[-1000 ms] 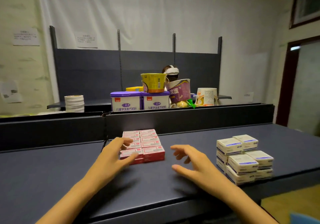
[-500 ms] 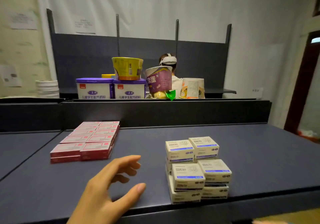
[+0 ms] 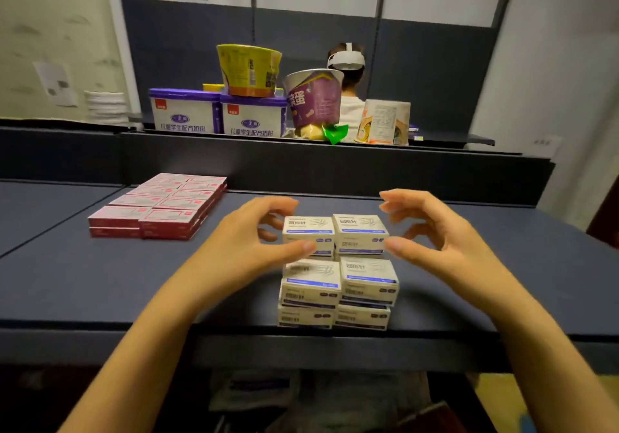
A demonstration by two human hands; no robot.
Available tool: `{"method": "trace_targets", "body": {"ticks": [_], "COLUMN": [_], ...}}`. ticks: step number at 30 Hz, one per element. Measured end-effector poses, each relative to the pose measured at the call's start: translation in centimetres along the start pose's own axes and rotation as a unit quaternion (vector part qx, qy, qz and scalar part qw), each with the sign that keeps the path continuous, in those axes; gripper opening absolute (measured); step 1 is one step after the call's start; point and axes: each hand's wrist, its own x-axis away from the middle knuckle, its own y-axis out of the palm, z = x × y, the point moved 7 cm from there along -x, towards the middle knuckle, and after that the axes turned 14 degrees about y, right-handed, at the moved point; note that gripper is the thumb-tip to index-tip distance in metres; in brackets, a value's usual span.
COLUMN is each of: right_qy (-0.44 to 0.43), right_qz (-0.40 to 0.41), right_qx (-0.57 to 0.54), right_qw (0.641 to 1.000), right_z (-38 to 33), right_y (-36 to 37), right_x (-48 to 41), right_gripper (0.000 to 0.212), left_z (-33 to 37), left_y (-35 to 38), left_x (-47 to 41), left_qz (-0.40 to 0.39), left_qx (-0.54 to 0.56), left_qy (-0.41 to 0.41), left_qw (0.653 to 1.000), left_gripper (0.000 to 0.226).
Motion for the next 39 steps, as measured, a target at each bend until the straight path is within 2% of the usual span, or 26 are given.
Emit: {"method": "trace_targets", "body": {"ticks": [3,7,9,11,15,18,22,25,28,32,36,39], "right_qy": [0.044,0.071,0.072,0.067,0.059,0.062,0.069,0.079,0.084,0.077,0.087,0.096], "right_qz": [-0.056,-0.116,-0.123,-0.129,-0.134,-0.130,-0.132,-0.139,-0.145,-0.119,-0.054,-0.012], "right_qx": [0.037,0.056,0.059,0.062,0.037,0.026,0.000,-0.017,-0.028,-0.031,-0.078,-0.034], "right_qw": [0.997,0.989,0.988,0.987,0.988,0.989,0.989,0.987,0.985,0.989,0.992,0.995], "right_z": [1.1,1.7,1.6,1.4,1.4,1.6,1.9,2.1,2.4,2.3,1.9,2.1], "right_y": [0.5,1.1,1.1,1.2,1.3,1.4,1.5,1.4,1.4,1.0,-1.0,-2.5], "right_x": [-1.8,-3.7,-4.1,-4.1,-3.8,-3.8,-3.8,-3.8,-3.8,-4.3,-6.9,-10.7], "right_gripper": [0.054,0.049,0.048,0.048,0.038,0.039,0.037,0.039,0.047,0.038,0.025,0.022], "left_z": [-0.4,-1.0,-1.0,-0.7,0.2,-0.1,-3.6,-8.3,-12.1,-15.2,-16.4,-16.5], "left_y": [0.3,-0.3,-0.4,-0.7,-3.1,-4.2,-2.2,0.4,2.2,4.4,5.0,5.1], "left_x": [-0.1,-0.6,-0.9,-1.2,-4.2,-8.9,-14.7,-16.7,-17.0,-16.0,-15.7,-15.8], "left_qz": [-0.029,-0.061,-0.085,-0.095,-0.061,-0.066,-0.106,-0.147,-0.151,-0.164,-0.162,-0.142], "left_qx": [0.004,-0.013,-0.007,0.008,0.002,-0.042,-0.091,-0.091,-0.082,-0.065,-0.066,-0.064], "left_qy": [-0.014,-0.018,-0.015,-0.008,-0.004,-0.003,-0.016,-0.061,-0.089,-0.109,-0.097,-0.092], "left_qw": [0.999,0.998,0.996,0.995,0.998,0.997,0.990,0.983,0.981,0.978,0.980,0.983], "left_gripper": [0.054,0.050,0.038,0.036,0.034,0.026,0.037,0.037,0.036,0.032,0.033,0.036]}}
